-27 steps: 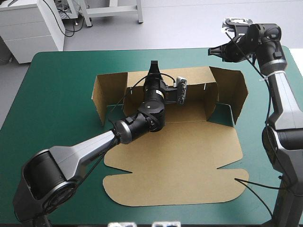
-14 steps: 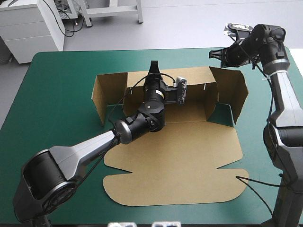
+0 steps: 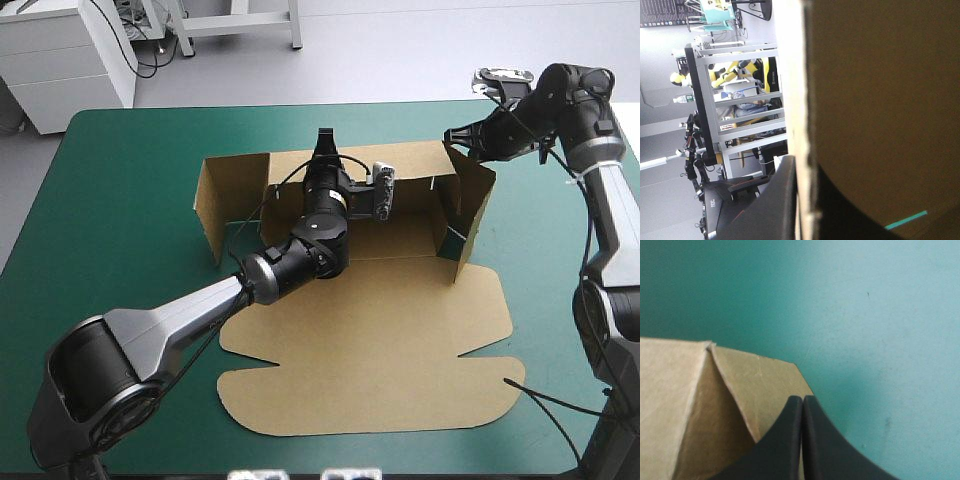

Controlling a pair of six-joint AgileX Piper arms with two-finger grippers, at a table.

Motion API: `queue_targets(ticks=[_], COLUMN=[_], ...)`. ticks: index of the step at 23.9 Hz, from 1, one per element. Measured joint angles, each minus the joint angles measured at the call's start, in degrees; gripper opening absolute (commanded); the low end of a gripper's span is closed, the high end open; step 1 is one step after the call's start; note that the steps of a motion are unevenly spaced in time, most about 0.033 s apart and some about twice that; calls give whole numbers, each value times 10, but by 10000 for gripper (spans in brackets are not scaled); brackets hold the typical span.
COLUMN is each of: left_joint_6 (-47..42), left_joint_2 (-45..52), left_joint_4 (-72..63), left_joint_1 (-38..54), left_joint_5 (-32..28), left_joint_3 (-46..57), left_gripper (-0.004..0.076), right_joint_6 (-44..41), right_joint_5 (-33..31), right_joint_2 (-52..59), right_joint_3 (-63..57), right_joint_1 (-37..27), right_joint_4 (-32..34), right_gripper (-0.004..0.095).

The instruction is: Fold the box

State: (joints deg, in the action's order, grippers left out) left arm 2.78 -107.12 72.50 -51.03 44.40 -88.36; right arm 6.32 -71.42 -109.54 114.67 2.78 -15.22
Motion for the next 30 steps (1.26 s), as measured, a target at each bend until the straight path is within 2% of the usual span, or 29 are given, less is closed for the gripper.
queue_targets(ticks=[8,16,20,21,25,27,30], left_joint_6=[0,1,1,1,0,0,0], left_joint_2=[0,-11,-17,-17,-17,-17,-17], left_joint_4=[0,17,27,27,27,27,27], left_joint_1=[0,0,0,0,0,0,0], left_joint_5=[0,5,8,8,9,9,9], left_joint_3=[0,0,0,0,0,0,0], left_gripper=[-8,-8,-8,-8,-8,-8,-8], right_joint_6=[56,114,179,213,271,274,265], right_joint_5=[8,127,224,251,273,267,253], right_joint_2=[42,109,158,167,168,169,180], right_joint_3=[-101,-245,-346,-371,-393,-393,-393], right_joint_1=[0,0,0,0,0,-1,-1], right_joint_4=[-22,-92,-142,-173,-207,-196,-149], right_gripper=[-19,-19,-19,-19,-9,56,295])
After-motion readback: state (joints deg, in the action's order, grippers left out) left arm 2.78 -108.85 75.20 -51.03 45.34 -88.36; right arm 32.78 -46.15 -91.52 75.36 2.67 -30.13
